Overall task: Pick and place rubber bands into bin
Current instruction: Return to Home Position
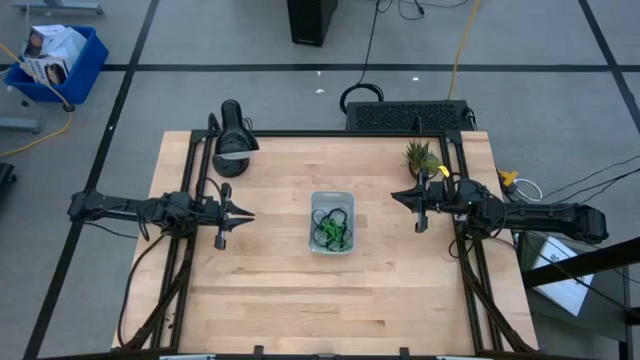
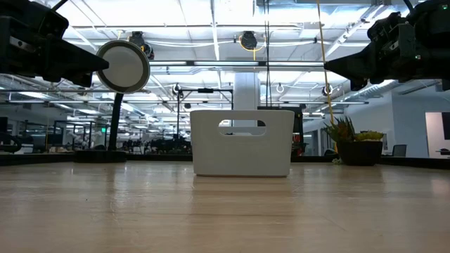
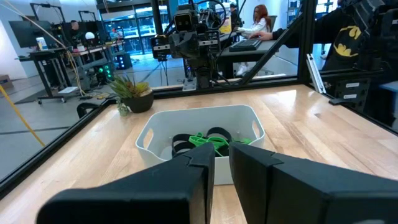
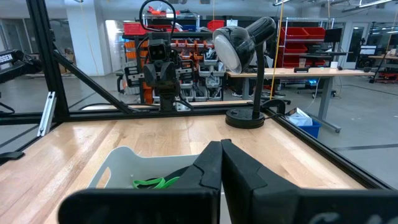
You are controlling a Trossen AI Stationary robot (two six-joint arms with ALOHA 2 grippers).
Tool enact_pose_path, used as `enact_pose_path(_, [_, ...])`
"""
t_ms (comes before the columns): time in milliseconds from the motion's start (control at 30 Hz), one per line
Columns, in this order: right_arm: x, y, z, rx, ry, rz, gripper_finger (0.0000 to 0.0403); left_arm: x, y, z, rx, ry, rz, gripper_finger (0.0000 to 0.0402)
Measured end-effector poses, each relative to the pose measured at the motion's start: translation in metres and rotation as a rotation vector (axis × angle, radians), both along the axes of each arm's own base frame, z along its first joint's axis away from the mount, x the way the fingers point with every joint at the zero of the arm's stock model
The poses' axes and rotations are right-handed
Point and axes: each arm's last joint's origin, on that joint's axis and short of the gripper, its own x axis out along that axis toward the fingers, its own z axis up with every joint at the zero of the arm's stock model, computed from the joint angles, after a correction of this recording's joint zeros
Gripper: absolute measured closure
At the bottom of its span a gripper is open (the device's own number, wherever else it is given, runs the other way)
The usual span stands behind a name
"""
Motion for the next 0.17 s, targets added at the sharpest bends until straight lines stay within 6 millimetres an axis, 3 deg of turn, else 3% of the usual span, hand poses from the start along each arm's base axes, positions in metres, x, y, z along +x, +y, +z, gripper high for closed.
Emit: enact_pose_path(167, [0.0,0.0,-0.0001,0.0,0.0,0.0,0.0403,0.0,0.0,0.0,0.0,0.0,0.0,0.0344])
